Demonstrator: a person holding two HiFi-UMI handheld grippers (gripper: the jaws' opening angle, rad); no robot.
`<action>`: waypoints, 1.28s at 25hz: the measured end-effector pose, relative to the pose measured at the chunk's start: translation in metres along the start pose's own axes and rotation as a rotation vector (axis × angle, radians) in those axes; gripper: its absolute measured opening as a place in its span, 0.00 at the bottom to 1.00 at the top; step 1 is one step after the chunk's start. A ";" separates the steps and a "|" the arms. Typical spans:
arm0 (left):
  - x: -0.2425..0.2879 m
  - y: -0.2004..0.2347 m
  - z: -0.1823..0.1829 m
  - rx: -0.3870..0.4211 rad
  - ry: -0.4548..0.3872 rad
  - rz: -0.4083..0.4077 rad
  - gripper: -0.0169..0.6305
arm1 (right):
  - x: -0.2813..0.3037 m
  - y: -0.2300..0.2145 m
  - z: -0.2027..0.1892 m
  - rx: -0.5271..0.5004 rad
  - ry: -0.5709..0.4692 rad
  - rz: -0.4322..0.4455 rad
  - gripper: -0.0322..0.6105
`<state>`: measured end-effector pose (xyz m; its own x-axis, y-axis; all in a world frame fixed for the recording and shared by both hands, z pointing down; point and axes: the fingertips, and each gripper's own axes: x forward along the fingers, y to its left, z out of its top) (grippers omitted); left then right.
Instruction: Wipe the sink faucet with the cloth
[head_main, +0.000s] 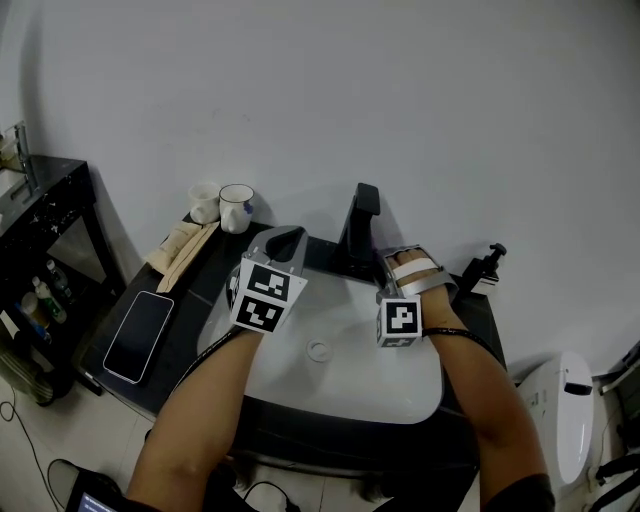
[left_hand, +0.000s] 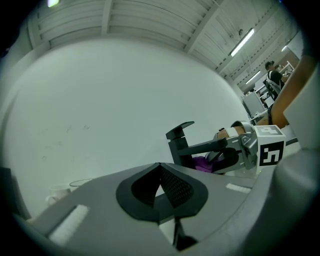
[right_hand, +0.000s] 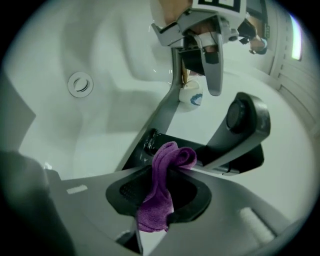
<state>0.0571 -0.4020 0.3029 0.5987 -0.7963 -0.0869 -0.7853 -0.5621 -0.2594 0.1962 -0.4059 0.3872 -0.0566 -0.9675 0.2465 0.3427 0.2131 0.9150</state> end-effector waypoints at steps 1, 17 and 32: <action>0.000 0.000 0.000 0.000 0.000 0.000 0.05 | -0.002 0.002 0.000 0.000 -0.001 0.006 0.20; -0.027 0.043 0.023 -0.077 -0.077 0.137 0.05 | -0.076 -0.027 0.055 1.128 -0.188 0.157 0.20; -0.085 0.105 0.058 -0.316 -0.297 0.250 0.05 | -0.007 -0.087 0.074 2.631 -0.460 -0.256 0.19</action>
<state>-0.0676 -0.3803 0.2276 0.3685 -0.8432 -0.3914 -0.8925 -0.4387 0.1046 0.0973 -0.4080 0.3295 -0.0810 -0.9877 -0.1339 -0.7086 0.1515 -0.6892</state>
